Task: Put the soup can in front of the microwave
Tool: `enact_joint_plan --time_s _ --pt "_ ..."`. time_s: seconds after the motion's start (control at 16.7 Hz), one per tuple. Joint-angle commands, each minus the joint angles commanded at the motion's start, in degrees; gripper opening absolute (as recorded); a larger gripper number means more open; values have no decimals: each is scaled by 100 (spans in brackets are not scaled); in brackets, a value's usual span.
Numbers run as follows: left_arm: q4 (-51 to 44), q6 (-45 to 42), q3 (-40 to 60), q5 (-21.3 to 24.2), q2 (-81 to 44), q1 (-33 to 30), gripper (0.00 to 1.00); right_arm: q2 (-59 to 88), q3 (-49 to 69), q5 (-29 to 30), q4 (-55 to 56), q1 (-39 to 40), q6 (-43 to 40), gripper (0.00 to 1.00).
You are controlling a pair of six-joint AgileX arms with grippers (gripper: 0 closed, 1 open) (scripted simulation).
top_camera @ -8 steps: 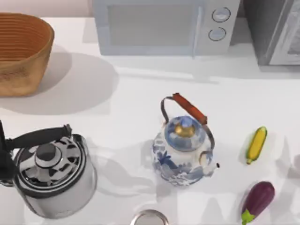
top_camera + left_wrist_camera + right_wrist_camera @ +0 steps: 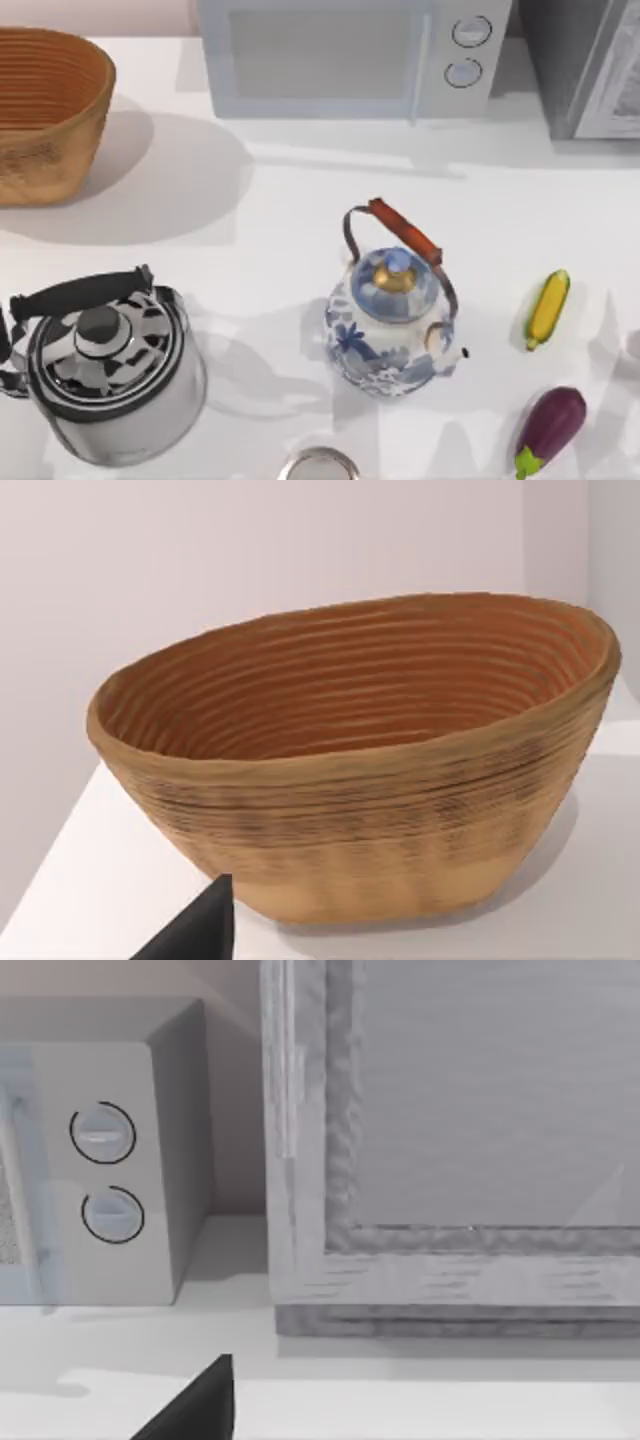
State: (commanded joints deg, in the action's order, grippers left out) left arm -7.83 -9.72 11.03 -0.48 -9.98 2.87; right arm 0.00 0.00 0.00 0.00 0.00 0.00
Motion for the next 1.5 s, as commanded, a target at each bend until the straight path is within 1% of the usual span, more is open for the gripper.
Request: enact_joint_plan --time_s 0.24,0.66,0.9,1.08,1.2,1.32,1.5 --pt "-1239 -1235 1270 -84 -1665 420 100 0 0 0 0 0 0 100" --pt "-3966 -3611 3754 -148 -5616 1185 100 0 0 0 0 0 0 100" --pt "-5166 -4698 5227 -94 -7654 1500 100 0 0 0 0 0 0 100" --pt "-5695 -5279 6238 -28 -8748 1659 100 0 0 0 0 0 0 100" --pt "-5872 -5542 6769 14 -9215 1728 100 0 0 0 0 0 0 100" --pt "-5948 -5691 7096 44 -9472 1767 100 0 0 0 0 0 0 100" --pt "-5964 -5728 7183 53 -9535 1778 100 0 0 0 0 0 0 100"
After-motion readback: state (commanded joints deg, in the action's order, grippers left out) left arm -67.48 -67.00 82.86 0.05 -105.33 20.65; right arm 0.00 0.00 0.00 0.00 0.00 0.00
